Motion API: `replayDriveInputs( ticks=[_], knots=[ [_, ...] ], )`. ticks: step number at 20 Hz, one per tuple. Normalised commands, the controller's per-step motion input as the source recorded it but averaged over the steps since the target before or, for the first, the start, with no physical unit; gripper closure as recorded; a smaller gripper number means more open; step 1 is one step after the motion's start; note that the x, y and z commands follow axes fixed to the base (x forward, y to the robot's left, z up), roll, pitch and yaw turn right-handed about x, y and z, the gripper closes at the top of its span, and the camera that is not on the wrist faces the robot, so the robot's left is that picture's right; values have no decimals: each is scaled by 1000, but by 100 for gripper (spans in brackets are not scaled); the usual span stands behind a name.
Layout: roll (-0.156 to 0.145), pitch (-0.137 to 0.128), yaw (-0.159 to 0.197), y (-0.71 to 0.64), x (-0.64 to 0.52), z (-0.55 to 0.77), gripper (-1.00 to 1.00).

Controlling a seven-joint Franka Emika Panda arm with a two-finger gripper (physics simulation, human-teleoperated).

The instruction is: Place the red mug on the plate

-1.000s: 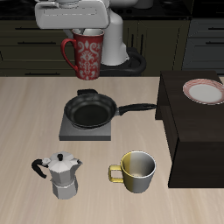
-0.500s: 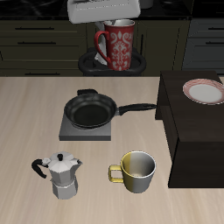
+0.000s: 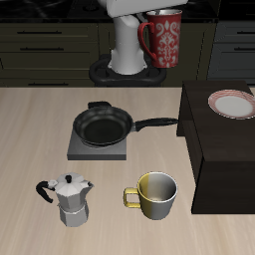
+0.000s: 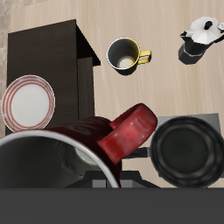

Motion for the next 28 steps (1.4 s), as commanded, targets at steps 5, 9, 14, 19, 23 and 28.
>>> replayDriveInputs(
  ticks=[5, 9, 14, 19, 23, 28],
  knots=[
    [-33, -7, -32, 203, 120, 258, 100],
    [-25, 26, -38, 499, 184, 136, 100],
    [-27, 18, -7, 423, 142, 32, 100],
    [11, 30, -5, 550, 56, -56, 100],
    [-22, 9, 7, 384, 6, 23, 100],
    [-14, 22, -14, 332, 127, -25, 100]
  ],
)
